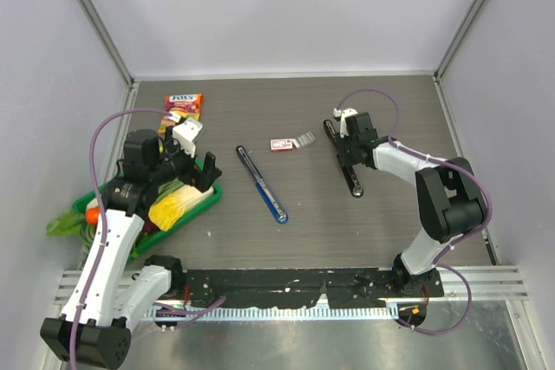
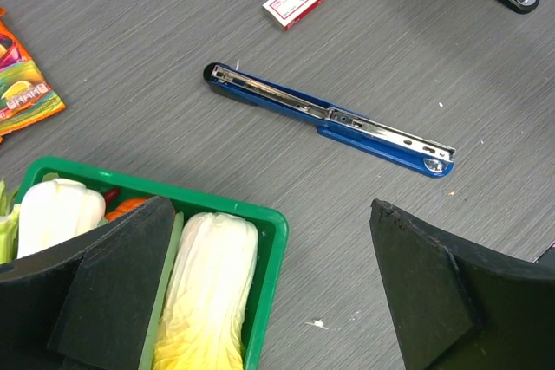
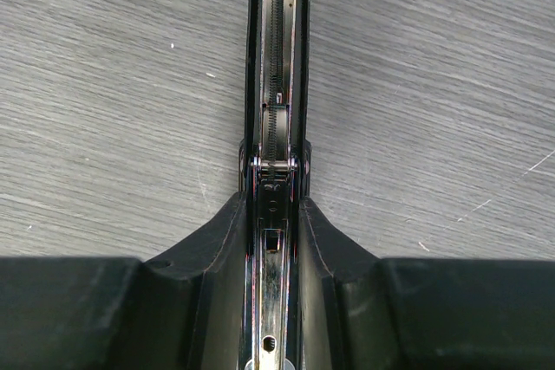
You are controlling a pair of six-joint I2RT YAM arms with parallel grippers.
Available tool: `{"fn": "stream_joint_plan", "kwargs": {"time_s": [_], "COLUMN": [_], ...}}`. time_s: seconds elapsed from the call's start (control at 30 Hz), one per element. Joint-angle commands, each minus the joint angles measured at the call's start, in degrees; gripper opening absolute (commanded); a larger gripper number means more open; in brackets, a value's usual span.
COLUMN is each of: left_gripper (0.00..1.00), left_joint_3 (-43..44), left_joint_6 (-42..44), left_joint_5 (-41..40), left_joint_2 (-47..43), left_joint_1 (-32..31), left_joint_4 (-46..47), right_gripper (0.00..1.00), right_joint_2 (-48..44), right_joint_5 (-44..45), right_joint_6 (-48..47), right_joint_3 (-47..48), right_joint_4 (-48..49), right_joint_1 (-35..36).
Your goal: Load the staples into the stapler
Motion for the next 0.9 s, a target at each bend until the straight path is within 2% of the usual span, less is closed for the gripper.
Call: {"fn": "stream_joint_plan", "kwargs": {"time_s": [0.0, 0.33, 0.7, 0.77, 0.87], "left_gripper": [1.0, 1.0, 1.0, 1.0, 1.0], "left_joint_3": [-0.43, -0.78, -1.13, -1.22, -1.31], "left_joint_6": [-0.74, -1.26, -1.44, -1.44, -1.44], "left_joint_5": [1.97, 2.77, 3.65, 3.56, 3.73], "left_joint_2": [-0.57, -0.48, -0.39, -0.39, -0.3], "left_joint_1": [0.73, 1.35, 2.23, 2.4, 2.32], "left_joint_4": [2.44, 2.7, 2.97, 2.97, 2.97], "right_gripper": [0.01, 0.01, 0.01, 0.04, 0.14], "right_joint_2": [0.38, 0.47, 3.02, 2.76, 1.36], "right_joint_5": [-0.68, 1.61, 1.43, 1.87, 2.84], "right_joint_6": [-0.64, 6.3, 5.87, 5.78, 5.69], "right_joint_3": [3.03, 3.56, 2.41, 2.68, 3.2], "right_joint_4": [2.46, 0.62, 1.32, 1.14, 0.88], "right_joint_1": [0.81, 2.13, 4.42, 4.42, 4.59]}}
